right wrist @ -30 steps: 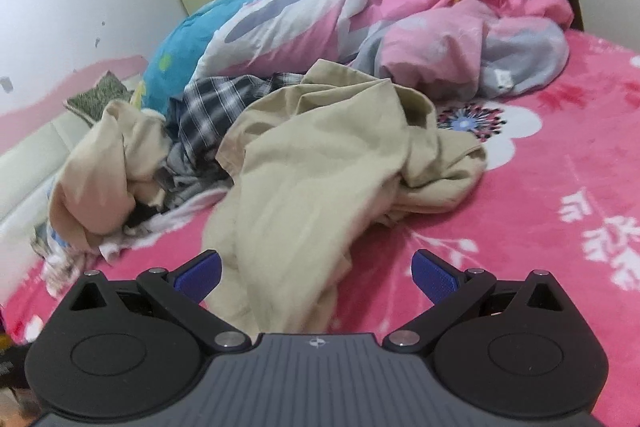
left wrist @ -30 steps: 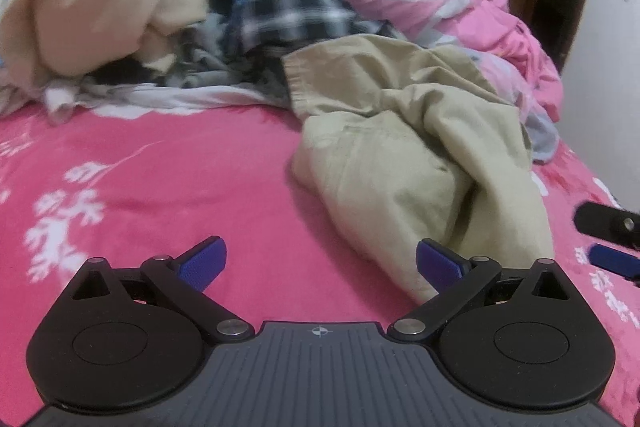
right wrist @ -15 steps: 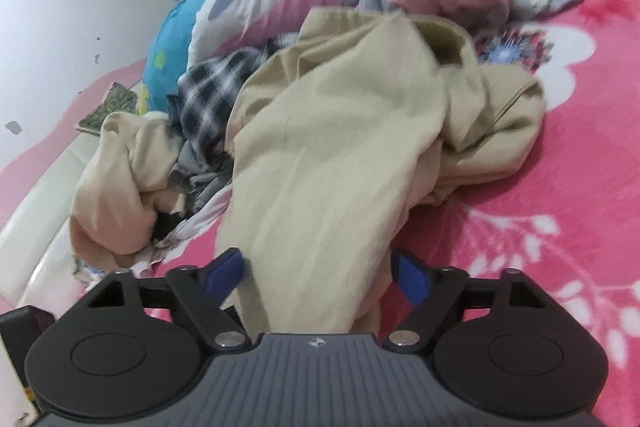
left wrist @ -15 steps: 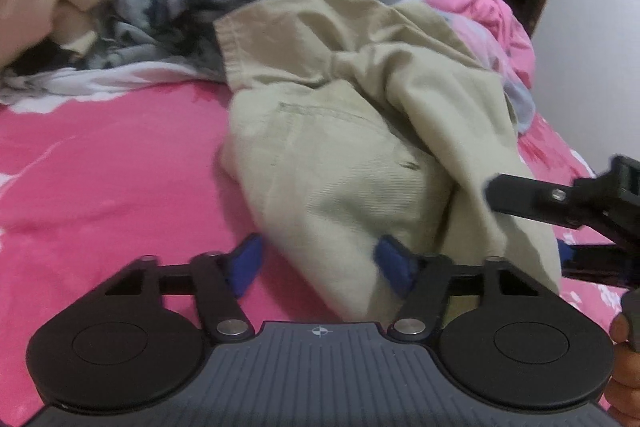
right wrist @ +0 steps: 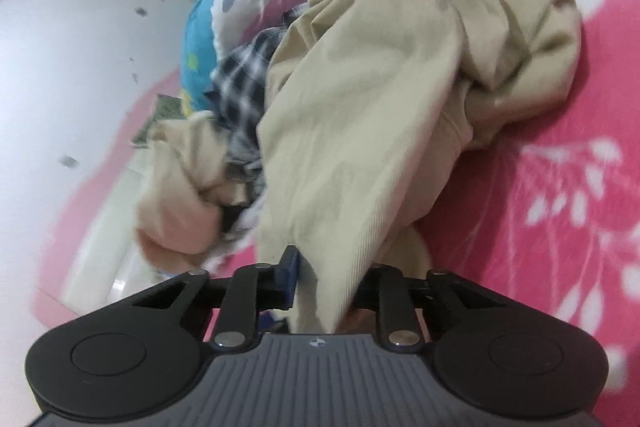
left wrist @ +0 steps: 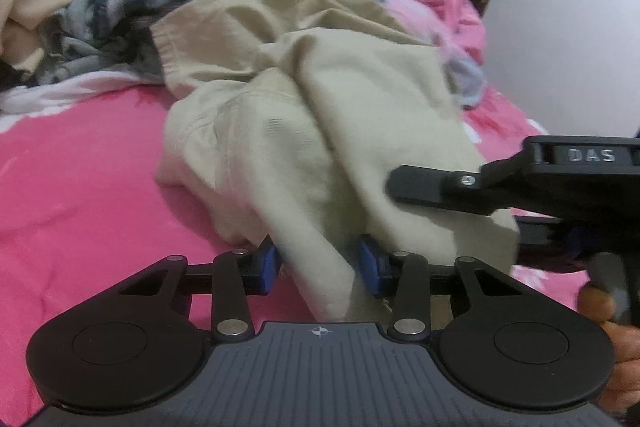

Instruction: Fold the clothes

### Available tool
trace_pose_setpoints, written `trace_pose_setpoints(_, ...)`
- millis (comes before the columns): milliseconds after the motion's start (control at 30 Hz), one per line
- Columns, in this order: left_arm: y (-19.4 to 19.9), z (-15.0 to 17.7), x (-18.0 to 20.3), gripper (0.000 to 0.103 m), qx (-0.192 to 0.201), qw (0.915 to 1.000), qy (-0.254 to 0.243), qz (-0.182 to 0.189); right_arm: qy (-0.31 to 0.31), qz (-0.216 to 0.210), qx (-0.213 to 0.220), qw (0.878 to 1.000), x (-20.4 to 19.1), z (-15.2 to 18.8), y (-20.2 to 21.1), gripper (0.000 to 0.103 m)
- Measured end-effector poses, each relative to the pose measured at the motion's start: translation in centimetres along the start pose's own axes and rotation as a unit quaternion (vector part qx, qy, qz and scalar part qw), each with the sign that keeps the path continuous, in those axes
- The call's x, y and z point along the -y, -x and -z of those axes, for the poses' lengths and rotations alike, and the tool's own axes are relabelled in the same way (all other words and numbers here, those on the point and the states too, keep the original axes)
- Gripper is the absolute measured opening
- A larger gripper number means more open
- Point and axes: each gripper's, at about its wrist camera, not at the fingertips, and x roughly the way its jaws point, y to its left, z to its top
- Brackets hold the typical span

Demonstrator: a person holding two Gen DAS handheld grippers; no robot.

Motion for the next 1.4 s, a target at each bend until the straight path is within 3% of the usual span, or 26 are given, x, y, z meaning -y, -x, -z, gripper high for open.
trace_pose_setpoints(500, 4.5, 2.6, 3.0, 0.040, -0.019, 0.9975, -0.009, 0.068, -0.014, -0.054, -0.019, 0.998, -0.6, 3.6, 4.4, 0.019)
trace_pose_setpoints(1067, 10.1, 5.6, 5.5, 0.040, -0.028, 0.9945, -0.013, 0.100, -0.018, -0.089, -0.039, 0.995, -2.4, 7.9, 8.6, 0.019)
trace_pose_setpoints(1400, 10.1, 7.8, 6.2, 0.042, -0.056, 0.9933, -0.038, 0.094, -0.049, -0.081, -0.052, 0.994, -1.0, 11.0, 10.2, 0.019)
